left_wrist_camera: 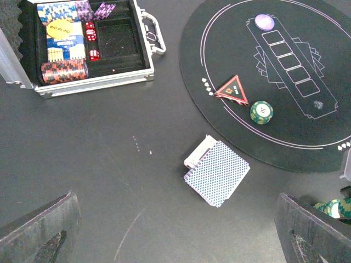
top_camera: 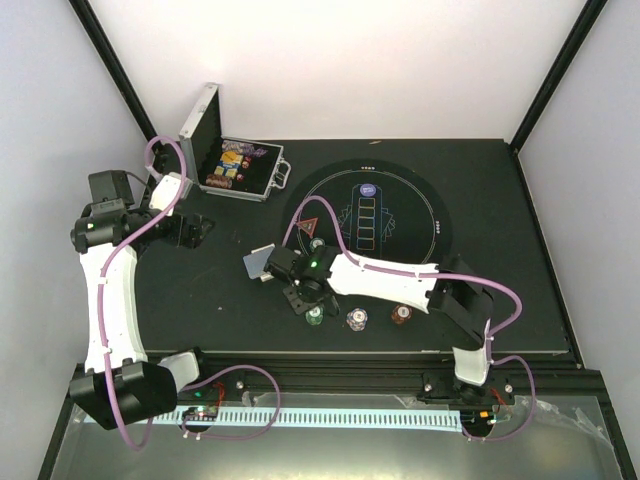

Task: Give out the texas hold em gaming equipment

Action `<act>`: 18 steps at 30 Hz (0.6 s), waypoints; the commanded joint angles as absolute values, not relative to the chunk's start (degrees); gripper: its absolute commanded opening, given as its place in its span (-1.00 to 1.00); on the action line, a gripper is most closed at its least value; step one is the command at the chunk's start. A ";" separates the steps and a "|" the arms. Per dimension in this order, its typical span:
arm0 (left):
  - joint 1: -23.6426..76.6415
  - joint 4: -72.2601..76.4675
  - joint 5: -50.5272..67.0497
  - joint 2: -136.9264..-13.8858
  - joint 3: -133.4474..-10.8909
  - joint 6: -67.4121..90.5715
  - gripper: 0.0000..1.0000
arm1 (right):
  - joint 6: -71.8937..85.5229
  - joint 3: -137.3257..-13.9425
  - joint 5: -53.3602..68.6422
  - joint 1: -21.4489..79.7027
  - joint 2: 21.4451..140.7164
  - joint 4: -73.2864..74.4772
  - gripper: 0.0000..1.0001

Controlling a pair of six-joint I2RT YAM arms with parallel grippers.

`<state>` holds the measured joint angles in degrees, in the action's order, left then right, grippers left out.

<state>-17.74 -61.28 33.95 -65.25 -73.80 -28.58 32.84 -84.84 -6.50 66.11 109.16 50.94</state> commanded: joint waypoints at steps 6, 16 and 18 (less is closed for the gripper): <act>-18.50 -62.91 35.65 -64.26 -76.37 -29.53 0.98 | 25.62 -91.07 -10.50 53.78 105.63 56.12 -0.68; -18.72 -63.21 37.32 -64.96 -76.12 -30.57 0.98 | 19.28 -111.70 -10.73 30.97 122.18 57.57 -0.75; -18.76 -63.03 37.19 -65.35 -75.87 -30.88 0.98 | 18.75 -118.41 -10.77 28.49 127.53 59.52 -0.74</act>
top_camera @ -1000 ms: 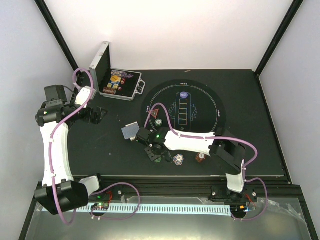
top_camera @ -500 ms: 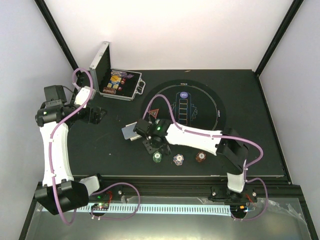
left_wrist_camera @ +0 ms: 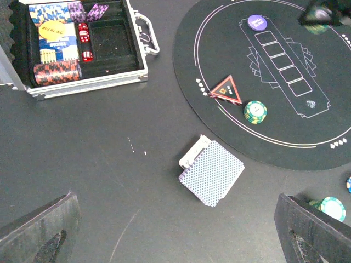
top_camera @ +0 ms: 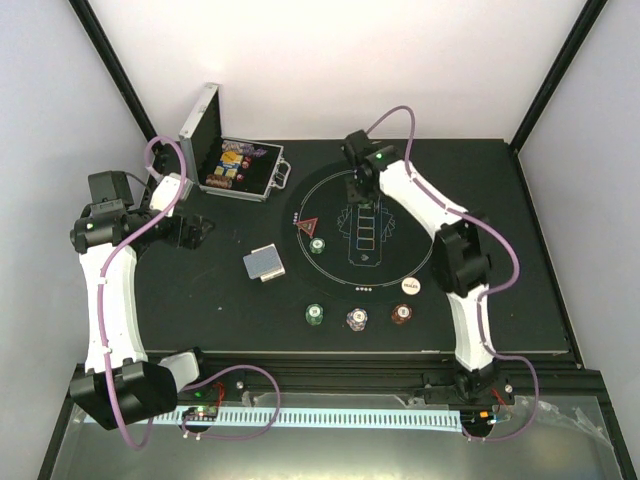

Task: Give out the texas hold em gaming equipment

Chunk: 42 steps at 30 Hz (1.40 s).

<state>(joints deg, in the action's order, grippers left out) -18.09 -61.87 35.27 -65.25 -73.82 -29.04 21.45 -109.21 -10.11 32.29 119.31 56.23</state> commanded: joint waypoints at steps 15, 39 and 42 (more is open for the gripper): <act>-18.90 -61.64 37.50 -68.35 -76.20 -30.52 0.98 | 17.09 -132.27 -8.35 20.77 144.65 59.30 -0.72; -18.92 -62.94 38.67 -68.03 -76.01 -30.67 0.98 | 17.78 -134.54 -6.82 20.84 141.28 60.61 0.58; -18.97 -63.31 38.76 -68.14 -76.33 -30.13 0.97 | 18.03 -128.56 -7.75 23.12 134.12 60.48 0.62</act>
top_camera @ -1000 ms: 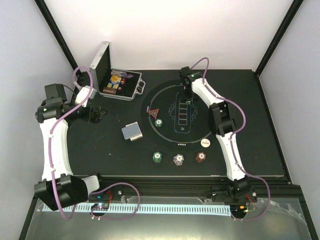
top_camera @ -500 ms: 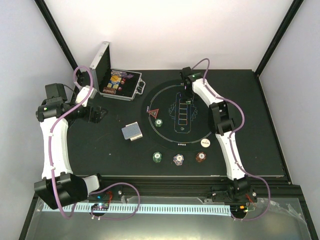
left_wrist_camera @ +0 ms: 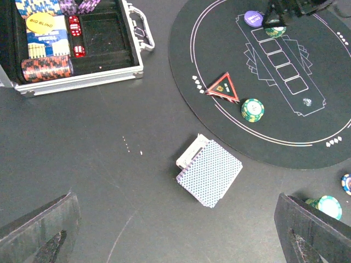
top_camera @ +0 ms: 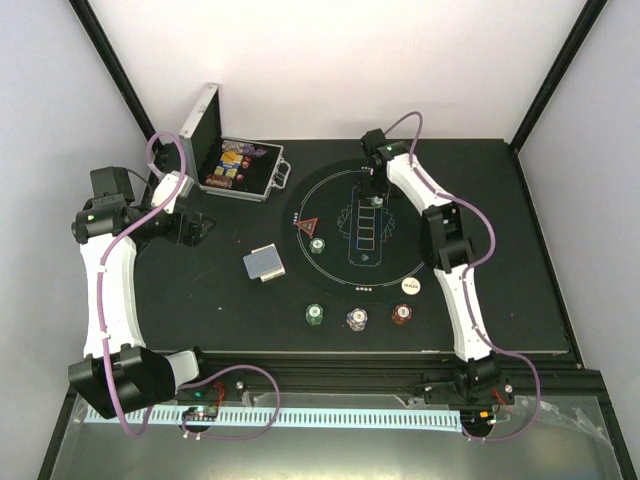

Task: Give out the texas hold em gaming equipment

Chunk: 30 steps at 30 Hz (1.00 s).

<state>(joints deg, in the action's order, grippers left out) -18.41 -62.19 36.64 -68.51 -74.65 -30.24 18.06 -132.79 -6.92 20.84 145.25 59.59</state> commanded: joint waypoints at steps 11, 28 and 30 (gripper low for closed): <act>-19.09 -62.07 37.70 -65.70 -74.41 -28.15 0.98 | 26.72 -81.22 -8.41 45.65 101.45 44.64 0.81; -19.07 -61.07 39.00 -62.66 -73.19 -26.91 0.98 | 33.49 -79.03 -5.67 66.09 109.22 43.59 0.71; -19.07 -61.08 39.16 -62.58 -73.29 -26.87 0.98 | 33.32 -78.86 -6.02 66.07 109.70 43.72 0.67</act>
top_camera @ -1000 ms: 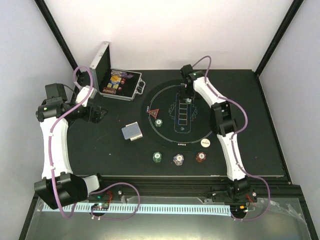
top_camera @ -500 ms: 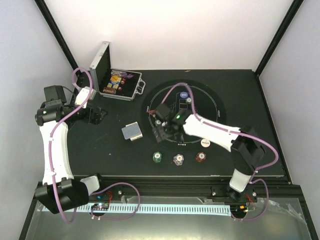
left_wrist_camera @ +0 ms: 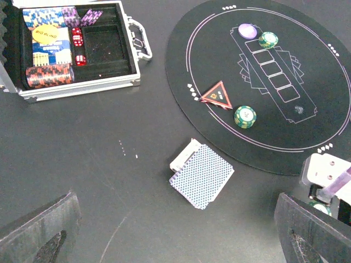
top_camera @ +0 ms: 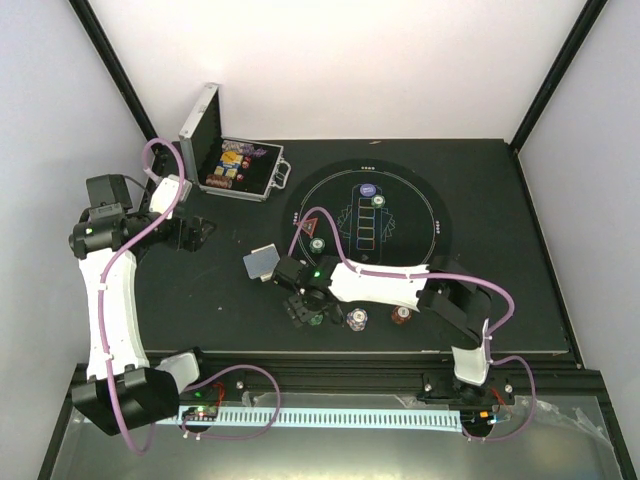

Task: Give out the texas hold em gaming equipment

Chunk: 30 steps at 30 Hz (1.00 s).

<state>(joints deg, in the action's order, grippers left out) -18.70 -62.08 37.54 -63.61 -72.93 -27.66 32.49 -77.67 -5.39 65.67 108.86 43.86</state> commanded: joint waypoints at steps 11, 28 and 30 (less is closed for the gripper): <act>-19.09 -60.95 39.30 -62.29 -73.30 -26.89 0.98 | 32.94 -78.35 -6.79 66.09 111.21 43.74 0.36; -19.08 -61.08 39.18 -62.15 -73.56 -27.07 0.98 | 32.44 -78.37 -7.60 66.18 111.18 44.36 -0.17; -19.08 -61.00 39.02 -62.18 -73.64 -27.06 0.98 | 32.39 -78.55 -7.80 66.18 111.38 44.58 -0.18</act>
